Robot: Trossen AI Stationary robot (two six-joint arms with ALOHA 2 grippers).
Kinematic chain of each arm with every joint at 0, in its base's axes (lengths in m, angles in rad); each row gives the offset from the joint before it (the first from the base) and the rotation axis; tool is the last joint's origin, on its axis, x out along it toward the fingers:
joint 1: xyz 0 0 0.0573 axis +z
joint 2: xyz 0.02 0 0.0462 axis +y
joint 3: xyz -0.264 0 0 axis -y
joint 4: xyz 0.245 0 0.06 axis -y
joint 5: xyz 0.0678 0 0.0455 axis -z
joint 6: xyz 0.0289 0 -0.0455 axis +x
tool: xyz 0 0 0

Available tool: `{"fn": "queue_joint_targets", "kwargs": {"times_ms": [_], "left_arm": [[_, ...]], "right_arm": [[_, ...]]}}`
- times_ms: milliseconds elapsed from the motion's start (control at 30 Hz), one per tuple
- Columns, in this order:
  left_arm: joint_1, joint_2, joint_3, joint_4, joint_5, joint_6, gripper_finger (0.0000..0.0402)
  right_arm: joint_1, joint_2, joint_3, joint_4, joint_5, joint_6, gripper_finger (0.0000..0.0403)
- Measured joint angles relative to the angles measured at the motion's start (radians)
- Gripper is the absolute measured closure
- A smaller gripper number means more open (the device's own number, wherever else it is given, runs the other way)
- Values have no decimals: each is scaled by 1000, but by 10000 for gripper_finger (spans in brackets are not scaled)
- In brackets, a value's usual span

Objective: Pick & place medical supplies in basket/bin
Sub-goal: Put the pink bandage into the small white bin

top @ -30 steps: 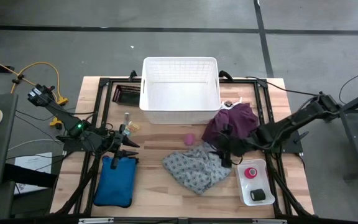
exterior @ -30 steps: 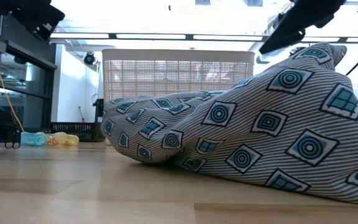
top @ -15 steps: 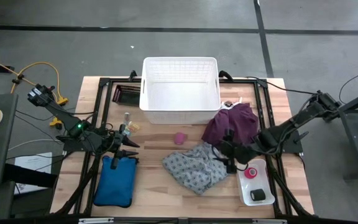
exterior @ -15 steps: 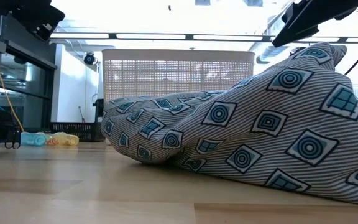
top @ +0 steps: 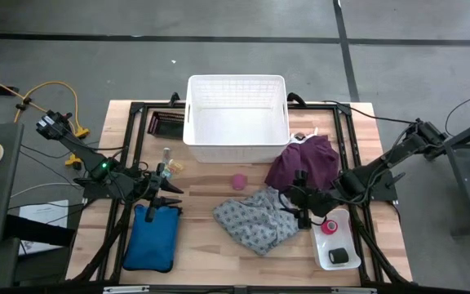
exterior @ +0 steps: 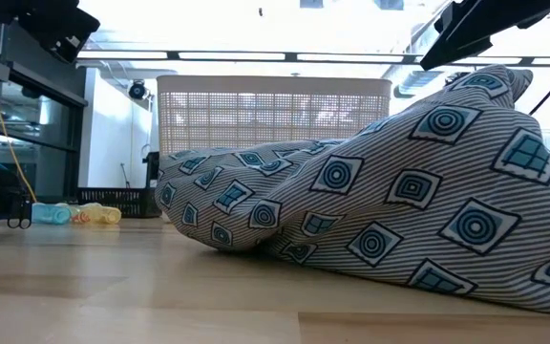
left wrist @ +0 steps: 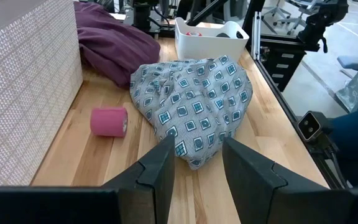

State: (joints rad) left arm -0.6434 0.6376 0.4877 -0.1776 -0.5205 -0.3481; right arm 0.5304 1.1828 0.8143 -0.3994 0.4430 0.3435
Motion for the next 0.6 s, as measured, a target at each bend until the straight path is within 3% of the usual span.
{"fn": "queue_joint_targets", "kwargs": {"times_ms": [267,600], "left_arm": [[0,0,0,0,0,0,273],[0,0,0,0,0,0,273]], "right_arm": [[-18,48,0,67,38,-27,168],[-161,243,0,302,54,-170,168]]}}
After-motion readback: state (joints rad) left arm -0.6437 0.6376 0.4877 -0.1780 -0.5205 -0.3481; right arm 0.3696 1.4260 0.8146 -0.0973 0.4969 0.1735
